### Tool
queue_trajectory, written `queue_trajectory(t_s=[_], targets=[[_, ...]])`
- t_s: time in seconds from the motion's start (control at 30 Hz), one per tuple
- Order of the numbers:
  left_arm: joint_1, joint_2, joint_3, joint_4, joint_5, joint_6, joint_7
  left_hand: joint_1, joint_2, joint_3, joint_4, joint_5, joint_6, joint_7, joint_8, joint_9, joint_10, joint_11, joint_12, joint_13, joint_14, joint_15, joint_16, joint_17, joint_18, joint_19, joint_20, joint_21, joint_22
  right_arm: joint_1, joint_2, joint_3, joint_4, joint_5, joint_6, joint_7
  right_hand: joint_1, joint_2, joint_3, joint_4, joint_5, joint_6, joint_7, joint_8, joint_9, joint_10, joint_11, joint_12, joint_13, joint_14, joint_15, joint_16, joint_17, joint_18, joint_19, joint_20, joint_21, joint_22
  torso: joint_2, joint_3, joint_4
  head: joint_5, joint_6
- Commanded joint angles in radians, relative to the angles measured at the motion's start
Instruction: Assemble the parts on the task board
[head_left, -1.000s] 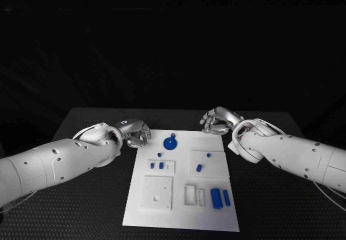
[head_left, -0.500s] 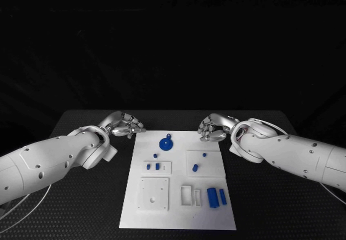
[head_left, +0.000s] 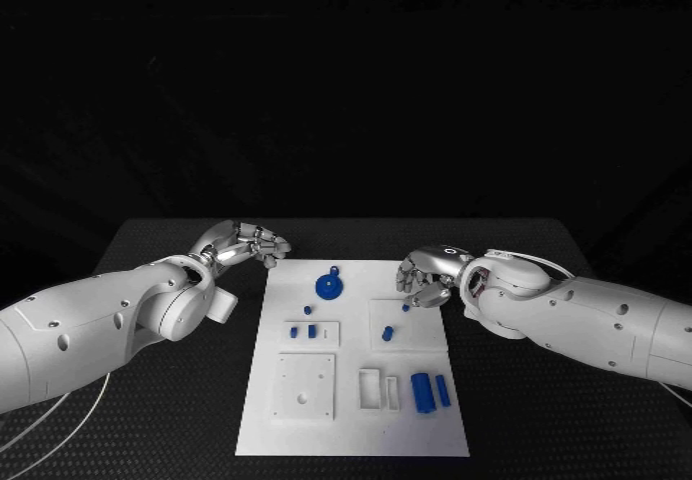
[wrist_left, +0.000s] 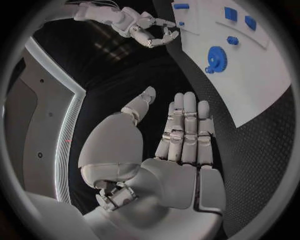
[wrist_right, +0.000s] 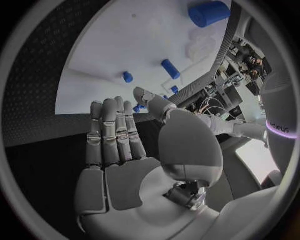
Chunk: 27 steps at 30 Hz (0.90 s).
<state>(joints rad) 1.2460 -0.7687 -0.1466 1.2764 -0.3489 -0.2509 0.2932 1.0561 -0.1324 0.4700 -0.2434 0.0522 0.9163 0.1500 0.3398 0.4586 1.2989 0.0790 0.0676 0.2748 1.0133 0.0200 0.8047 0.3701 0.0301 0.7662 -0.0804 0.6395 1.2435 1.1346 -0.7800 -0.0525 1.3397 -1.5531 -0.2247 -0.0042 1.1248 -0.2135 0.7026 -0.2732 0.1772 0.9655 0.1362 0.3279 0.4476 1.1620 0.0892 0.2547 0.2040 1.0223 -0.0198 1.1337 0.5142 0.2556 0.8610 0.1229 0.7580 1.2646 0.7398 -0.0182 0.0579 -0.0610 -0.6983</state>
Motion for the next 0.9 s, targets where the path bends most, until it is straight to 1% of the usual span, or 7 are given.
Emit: queue_trajectory(t_s=[0.03,0.2,0.33,0.37,0.63,0.87,0.9], targets=[[0.0,-0.002,0.001,0.006,0.049,0.028,0.034,0.002,0.009,-0.001,-0.007,0.005,-0.003,-0.005,0.004,0.0,-0.001,-0.002,0.001,0.001,0.004,0.005,-0.008,-0.001,-0.004,-0.004,0.005,-0.006,0.0,-0.007,-0.004,-0.003,0.001,-0.088,0.028,-0.026,0.003,-0.006,0.005,0.002,-0.001,0.005,0.001,0.002,-0.002,0.009,0.0,-0.007,-0.003,0.005,0.003,0.004,-0.002,0.006,0.01,0.0,-0.006,-0.001,0.001,-0.0005,-0.0003,-0.001,-0.001],[0.0,-0.004,0.001,0.005,0.054,0.026,0.033,0.0,0.009,-0.001,-0.009,0.005,-0.006,-0.003,0.003,0.0,-0.006,0.001,0.0,0.0,0.007,0.006,-0.017,0.001,-0.004,-0.003,0.007,-0.009,0.001,-0.014,-0.009,-0.006,0.007,-0.09,0.031,-0.027,-0.003,-0.019,0.004,0.007,-0.001,0.001,0.003,-0.002,-0.005,0.012,0.002,-0.021,-0.009,0.005,0.005,0.004,-0.004,0.006,0.011,0.001,-0.008,0.0,0.002,0.0008,-0.0015,-0.002,-0.004],[0.0,-0.006,0.001,0.004,0.055,0.023,0.029,-0.001,0.009,-0.001,-0.009,0.005,-0.007,-0.002,0.003,-0.001,-0.008,0.002,-0.001,-0.001,0.008,0.007,-0.021,0.002,-0.003,-0.003,0.007,-0.01,0.001,-0.02,-0.009,-0.006,0.012,-0.089,0.032,-0.027,-0.007,-0.023,0.002,0.009,0.001,0.0,0.004,-0.002,-0.006,0.014,0.003,-0.026,-0.011,0.004,0.006,0.004,-0.005,0.006,0.01,0.001,-0.009,0.001,0.002,0.0004,-0.0014,-0.001,-0.006],[0.0,-0.006,0.001,0.004,0.056,0.024,0.029,-0.002,0.01,-0.001,-0.008,0.005,-0.007,-0.002,0.002,-0.001,-0.009,0.002,-0.001,-0.001,0.009,0.007,-0.022,0.002,-0.003,-0.003,0.007,-0.01,0.002,-0.021,-0.009,-0.006,0.012,-0.089,0.031,-0.028,-0.009,-0.024,0.001,0.01,0.002,0.0,0.004,-0.003,-0.006,0.015,0.003,-0.028,-0.011,0.004,0.006,0.004,-0.005,0.006,0.01,0.001,-0.009,0.001,0.002,0.0008,-0.0014,-0.002,-0.007],[0.0,-0.003,0.001,0.002,0.06,0.027,0.026,-0.003,0.011,0.0,-0.008,0.005,-0.007,-0.002,0.002,-0.001,-0.011,0.003,0.0,-0.001,0.01,0.008,-0.026,0.003,-0.002,-0.002,0.008,-0.012,0.002,-0.026,0.001,-0.006,0.006,-0.089,0.02,-0.024,-0.007,-0.022,0.002,0.011,0.002,0.001,0.004,-0.002,-0.006,0.019,0.002,-0.032,-0.013,0.004,0.005,0.005,-0.006,0.006,0.011,0.001,-0.01,0.001,0.002,0.0012,-0.0006,-0.001,-0.01],[0.0,-0.003,0.001,0.0,0.061,0.029,0.02,-0.004,0.013,0.0,-0.008,0.006,-0.009,-0.001,0.002,-0.001,-0.012,0.003,0.0,-0.001,0.011,0.008,-0.029,0.005,-0.002,-0.002,0.009,-0.013,0.003,-0.028,0.01,-0.007,0.006,-0.097,0.023,-0.027,0.001,-0.015,0.016,0.018,-0.009,0.016,-0.002,0.004,-0.006,0.044,-0.003,-0.038,-0.014,0.006,0.001,0.007,-0.008,0.006,0.015,0.0,-0.011,0.003,0.001,0.0008,-0.0005,-0.001,-0.011],[0.0,-0.003,0.001,0.0,0.061,0.029,0.019,-0.004,0.013,0.0,-0.008,0.006,-0.009,-0.001,0.002,-0.001,-0.012,0.003,0.0,-0.001,0.011,0.008,-0.03,0.005,-0.002,-0.002,0.009,-0.013,0.003,-0.028,0.012,-0.007,0.006,-0.101,0.026,-0.028,0.004,-0.014,0.021,0.02,-0.014,0.018,-0.004,0.005,-0.006,0.048,-0.004,-0.04,-0.014,0.006,0.0,0.008,-0.009,0.006,0.015,-0.001,-0.012,0.003,0.002,0.0008,-0.0008,0.001,-0.013]])
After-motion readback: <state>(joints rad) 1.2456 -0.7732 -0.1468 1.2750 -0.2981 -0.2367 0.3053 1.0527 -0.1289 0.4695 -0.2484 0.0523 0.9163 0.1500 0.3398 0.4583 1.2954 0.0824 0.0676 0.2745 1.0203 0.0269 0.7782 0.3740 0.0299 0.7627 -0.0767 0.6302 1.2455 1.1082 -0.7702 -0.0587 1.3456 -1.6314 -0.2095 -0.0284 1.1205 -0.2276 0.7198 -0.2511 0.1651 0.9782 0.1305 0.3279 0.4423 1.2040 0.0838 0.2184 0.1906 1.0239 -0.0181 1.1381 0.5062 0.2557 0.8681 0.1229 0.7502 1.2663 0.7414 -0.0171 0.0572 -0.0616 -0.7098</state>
